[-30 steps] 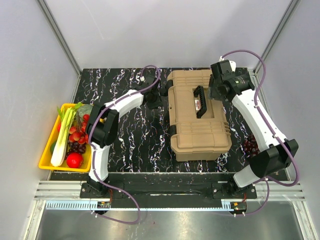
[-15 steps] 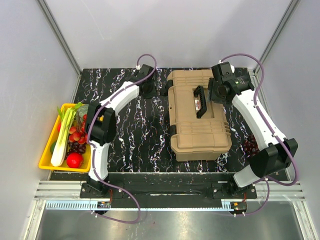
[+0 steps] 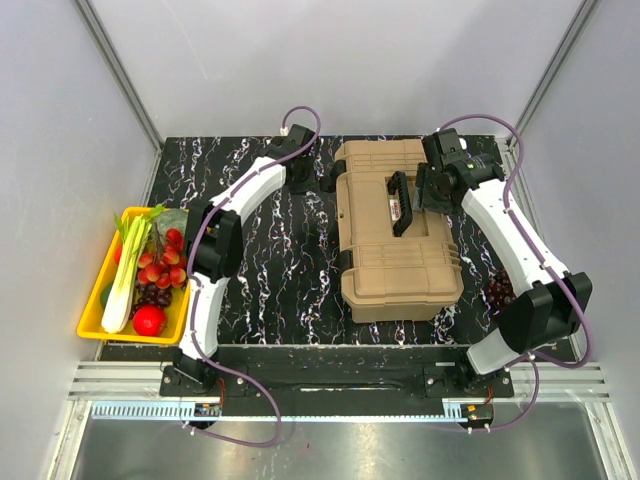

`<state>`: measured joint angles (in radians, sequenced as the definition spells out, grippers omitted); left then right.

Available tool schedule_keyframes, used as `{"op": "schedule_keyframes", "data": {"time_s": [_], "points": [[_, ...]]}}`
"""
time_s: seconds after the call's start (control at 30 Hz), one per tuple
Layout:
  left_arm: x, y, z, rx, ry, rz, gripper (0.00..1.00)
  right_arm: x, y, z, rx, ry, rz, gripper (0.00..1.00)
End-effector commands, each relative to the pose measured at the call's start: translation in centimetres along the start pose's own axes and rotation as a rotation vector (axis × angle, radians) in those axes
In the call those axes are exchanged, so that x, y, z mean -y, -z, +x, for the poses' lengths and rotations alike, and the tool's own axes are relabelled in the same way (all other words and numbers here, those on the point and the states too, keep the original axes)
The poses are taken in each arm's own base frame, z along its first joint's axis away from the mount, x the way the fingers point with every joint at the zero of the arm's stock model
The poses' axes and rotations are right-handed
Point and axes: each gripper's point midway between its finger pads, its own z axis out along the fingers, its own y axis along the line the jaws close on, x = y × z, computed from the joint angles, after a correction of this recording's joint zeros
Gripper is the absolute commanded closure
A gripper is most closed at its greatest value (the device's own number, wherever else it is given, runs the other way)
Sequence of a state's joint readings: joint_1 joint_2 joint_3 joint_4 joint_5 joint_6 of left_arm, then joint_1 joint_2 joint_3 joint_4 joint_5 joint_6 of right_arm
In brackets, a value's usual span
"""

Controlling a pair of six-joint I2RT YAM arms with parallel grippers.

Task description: Pack the tool kit

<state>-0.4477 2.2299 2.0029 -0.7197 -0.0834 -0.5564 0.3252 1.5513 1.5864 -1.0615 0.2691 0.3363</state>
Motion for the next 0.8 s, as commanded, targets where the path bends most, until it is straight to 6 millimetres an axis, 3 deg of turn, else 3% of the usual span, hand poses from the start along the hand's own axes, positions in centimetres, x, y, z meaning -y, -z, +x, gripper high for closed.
{"op": "schedule_keyframes", "data": {"time_s": [0.0, 0.17, 0.33, 0.47, 0.77], "points": [[3.2, 1.1, -1.3, 0.047, -0.042, 0.093, 0.64, -0.5, -0.9, 0.8, -0.033, 0.005, -0.021, 0.36], [5.0, 1.6, -2.1, 0.087, -0.064, 0.157, 0.64, -1.0, -1.4, 1.5, -0.054, -0.002, -0.039, 0.39], [5.8, 0.8, -2.2, 0.09, -0.08, 0.177, 0.64, -1.5, -1.9, 2.3, -0.079, -0.006, -0.067, 0.48], [6.6, -0.4, -1.0, 0.033, -0.078, 0.22, 0.64, -2.0, -2.2, 2.9, -0.104, -0.001, -0.095, 0.55], [7.0, -2.5, 0.8, -0.012, -0.094, 0.208, 0.65, -2.3, -3.0, 4.4, -0.15, 0.003, -0.113, 0.56]]}}
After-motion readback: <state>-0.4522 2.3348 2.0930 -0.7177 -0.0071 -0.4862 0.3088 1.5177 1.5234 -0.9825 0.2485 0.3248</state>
